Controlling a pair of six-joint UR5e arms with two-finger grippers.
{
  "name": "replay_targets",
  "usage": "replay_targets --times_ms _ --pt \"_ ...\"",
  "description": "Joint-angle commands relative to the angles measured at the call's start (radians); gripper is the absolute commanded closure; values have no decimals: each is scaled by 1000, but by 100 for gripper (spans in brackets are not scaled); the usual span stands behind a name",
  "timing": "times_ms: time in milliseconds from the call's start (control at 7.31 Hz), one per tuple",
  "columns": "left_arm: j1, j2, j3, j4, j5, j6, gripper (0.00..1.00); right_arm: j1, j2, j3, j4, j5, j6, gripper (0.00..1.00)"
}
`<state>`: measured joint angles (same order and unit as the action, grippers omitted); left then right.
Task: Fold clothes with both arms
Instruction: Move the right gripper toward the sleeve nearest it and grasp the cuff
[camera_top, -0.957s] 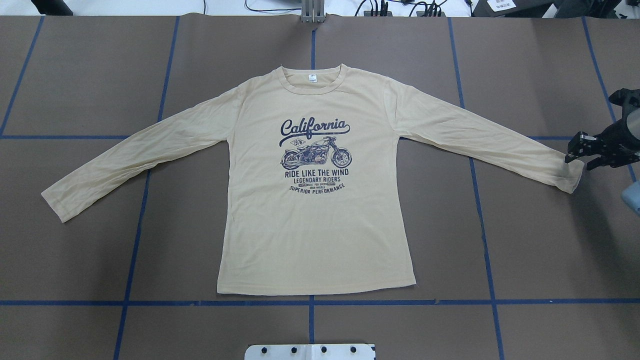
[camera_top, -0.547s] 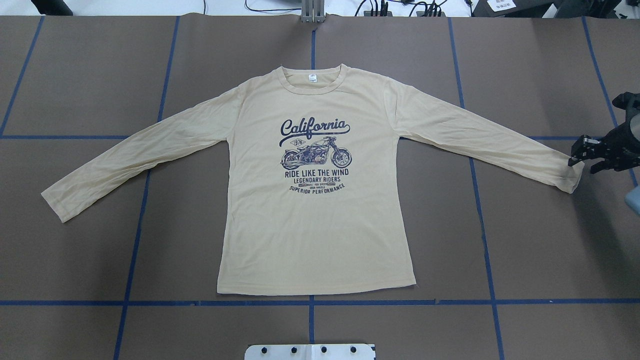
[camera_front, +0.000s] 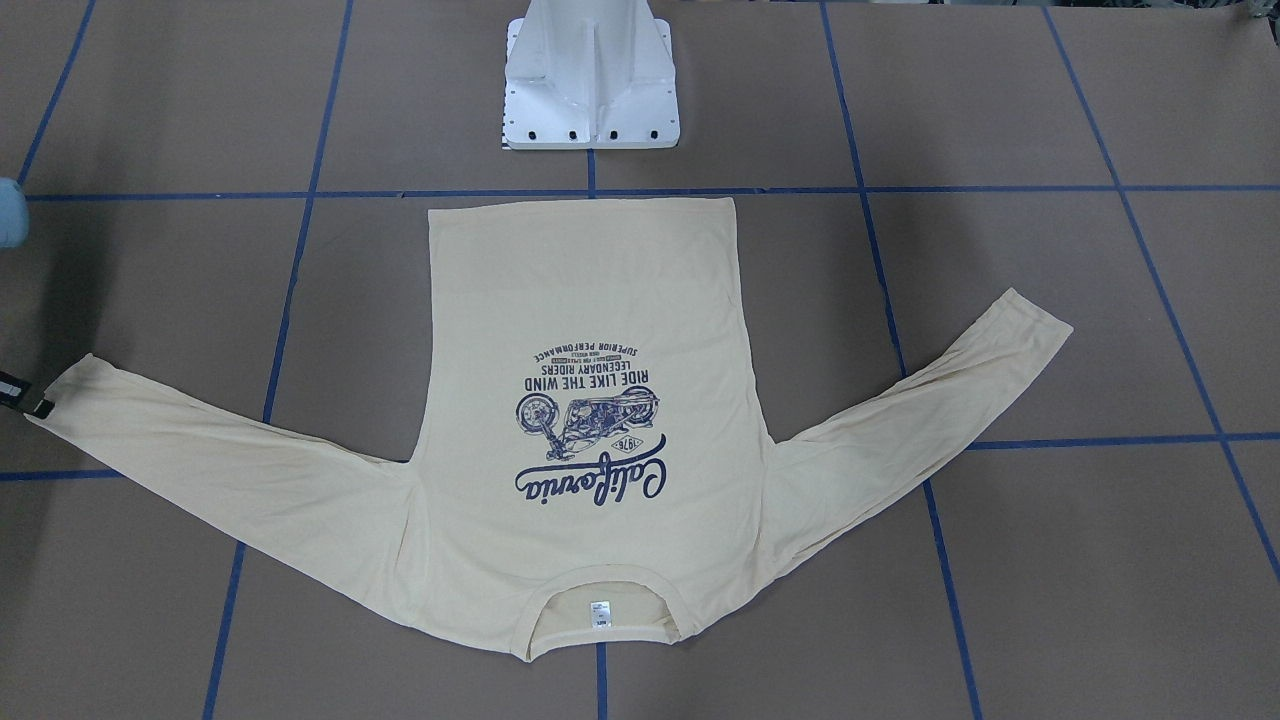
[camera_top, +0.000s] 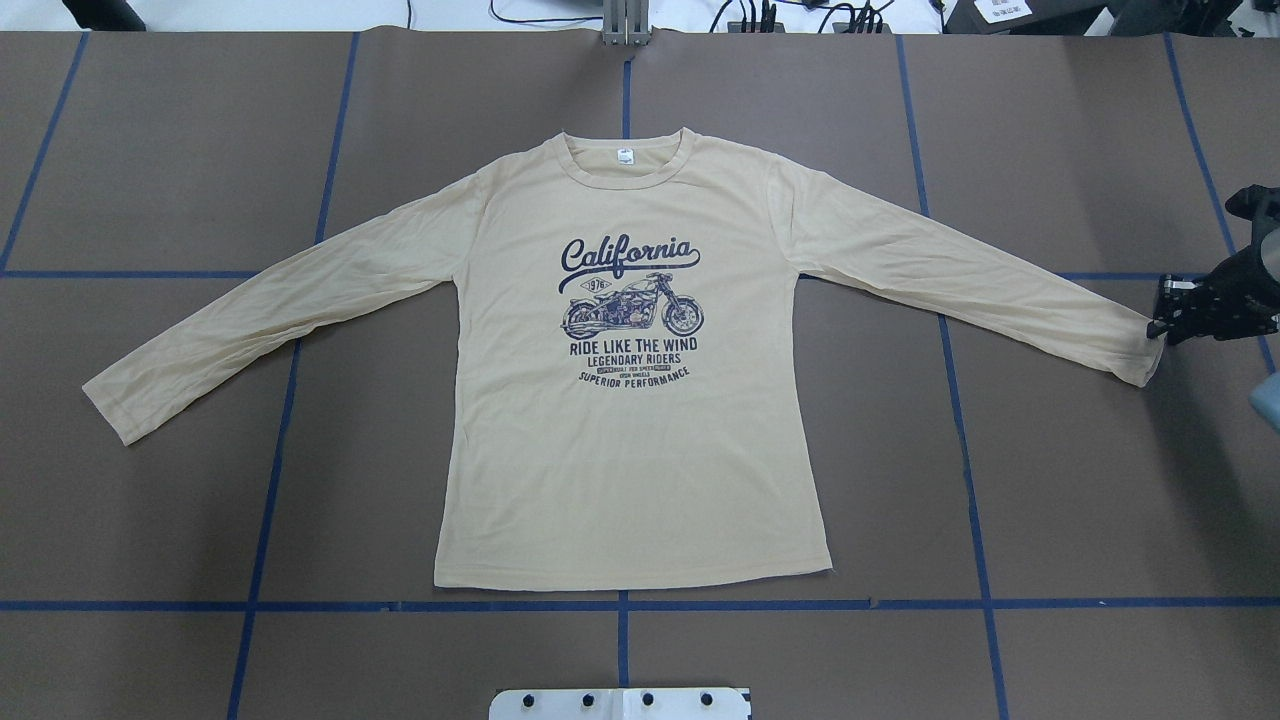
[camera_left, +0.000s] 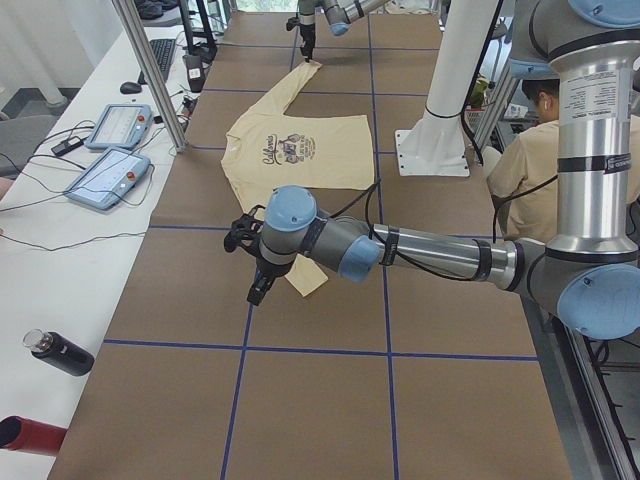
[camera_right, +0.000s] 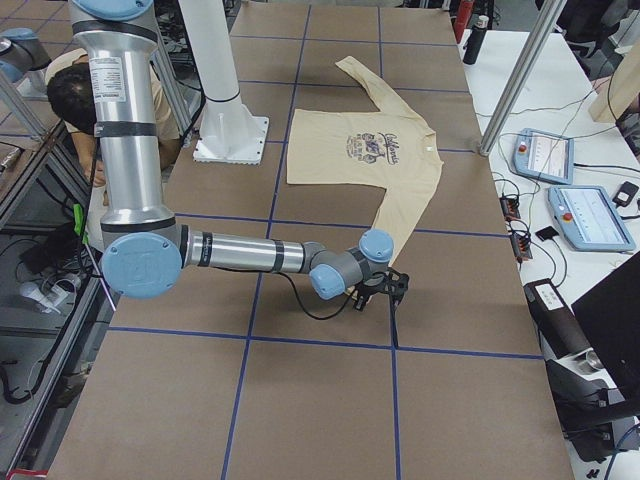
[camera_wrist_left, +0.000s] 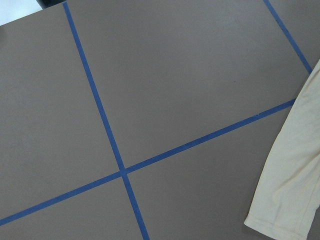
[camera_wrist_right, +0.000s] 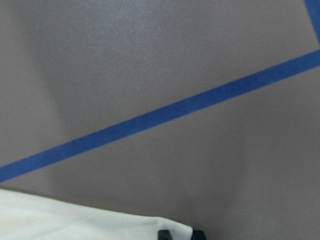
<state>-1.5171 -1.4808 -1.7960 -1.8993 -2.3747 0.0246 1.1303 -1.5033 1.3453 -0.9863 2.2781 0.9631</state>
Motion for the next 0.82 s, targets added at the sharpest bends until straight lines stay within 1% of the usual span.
replay_targets --times_ms 0,273,410,547,684 --pt "0 1 1 0 -3 0 0 -1 12 0 -3 9 0 100" --pt "0 11 0 -1 -3 0 0 -1 15 11 -6 17 2 100" --pt "0 14 -2 -1 -4 0 0 5 15 37 -9 35 2 100" --pt "0 16 -8 -1 -4 -2 0 14 0 107 -17 43 6 100" --pt "0 14 -14 -3 -6 -2 0 13 -9 195 -28 41 98 100"
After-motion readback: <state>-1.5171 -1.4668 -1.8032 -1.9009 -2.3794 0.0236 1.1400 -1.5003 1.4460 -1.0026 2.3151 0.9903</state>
